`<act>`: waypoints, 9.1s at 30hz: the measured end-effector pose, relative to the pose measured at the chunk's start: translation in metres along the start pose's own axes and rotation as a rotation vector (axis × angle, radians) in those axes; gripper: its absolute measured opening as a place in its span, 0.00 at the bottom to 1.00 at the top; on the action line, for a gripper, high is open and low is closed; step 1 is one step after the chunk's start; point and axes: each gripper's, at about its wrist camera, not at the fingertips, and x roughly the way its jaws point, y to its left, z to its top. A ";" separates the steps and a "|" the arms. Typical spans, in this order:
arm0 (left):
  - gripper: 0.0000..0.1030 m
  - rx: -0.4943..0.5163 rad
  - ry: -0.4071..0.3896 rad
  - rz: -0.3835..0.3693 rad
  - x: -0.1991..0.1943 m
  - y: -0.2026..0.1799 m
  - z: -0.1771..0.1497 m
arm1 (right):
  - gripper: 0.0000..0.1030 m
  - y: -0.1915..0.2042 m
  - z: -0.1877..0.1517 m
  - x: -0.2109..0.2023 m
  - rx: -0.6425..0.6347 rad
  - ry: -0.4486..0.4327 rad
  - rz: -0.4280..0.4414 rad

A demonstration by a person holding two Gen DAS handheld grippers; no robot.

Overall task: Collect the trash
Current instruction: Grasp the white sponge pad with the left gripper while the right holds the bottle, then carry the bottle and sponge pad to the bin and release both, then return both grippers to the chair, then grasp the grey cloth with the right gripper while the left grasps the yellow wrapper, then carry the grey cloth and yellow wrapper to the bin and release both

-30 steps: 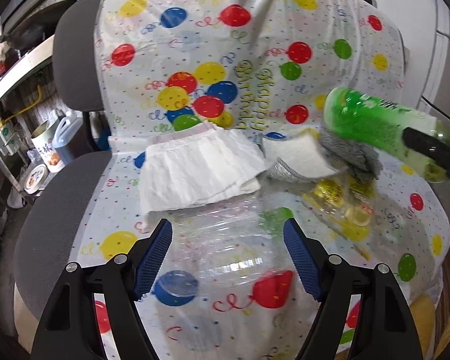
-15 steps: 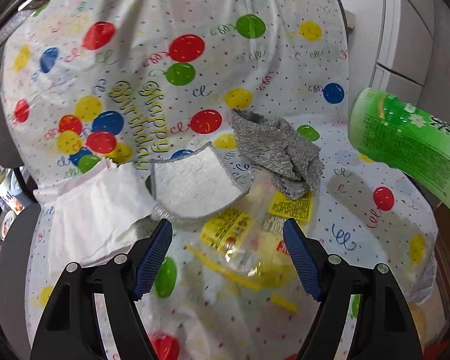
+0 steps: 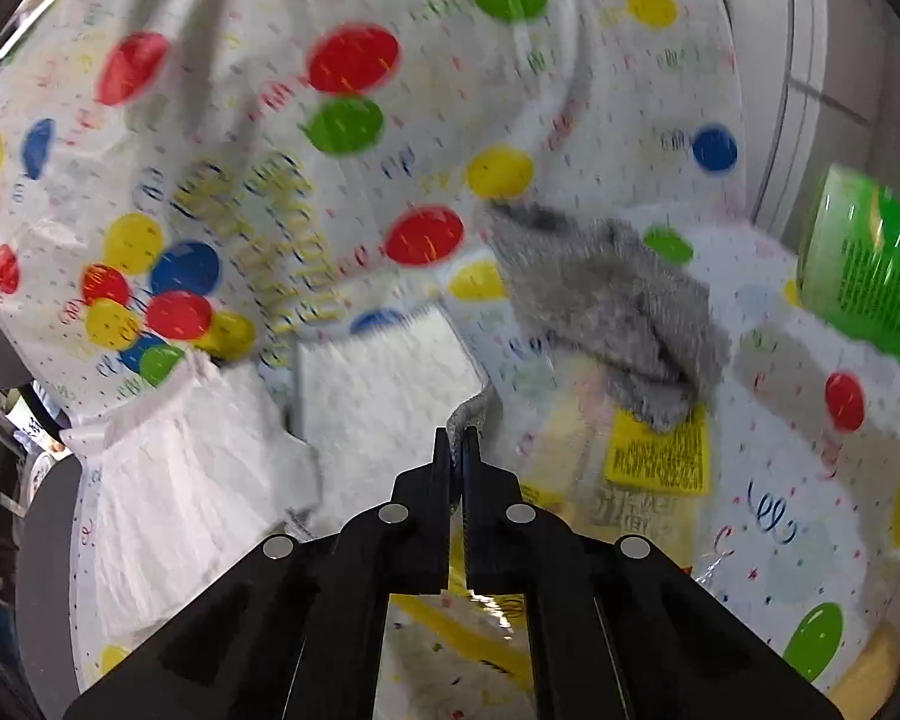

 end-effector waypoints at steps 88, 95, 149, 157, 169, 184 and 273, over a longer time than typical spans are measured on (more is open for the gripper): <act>0.82 0.417 0.002 -0.938 -0.103 -0.406 -0.071 | 0.77 -0.247 -0.165 -0.223 0.496 -0.090 -0.619; 0.82 0.552 -0.014 -0.840 -0.102 -0.440 -0.078 | 0.77 -0.268 -0.179 -0.235 0.564 -0.106 -0.650; 0.84 -0.276 -0.091 0.044 -0.110 0.108 -0.097 | 0.82 0.048 0.008 0.067 -0.061 0.149 0.113; 0.84 -0.325 -0.068 0.077 -0.074 0.135 -0.071 | 0.89 0.066 0.031 0.161 -0.143 0.232 0.077; 0.84 -0.283 -0.059 0.042 -0.053 0.122 -0.065 | 0.26 0.054 0.045 0.230 -0.079 0.357 0.135; 0.86 -0.033 -0.076 -0.108 -0.076 0.009 -0.060 | 0.22 0.018 0.045 0.039 -0.124 0.090 0.000; 0.24 0.313 -0.116 -0.818 -0.090 -0.382 -0.069 | 0.49 -0.294 -0.184 -0.107 0.524 0.115 -0.456</act>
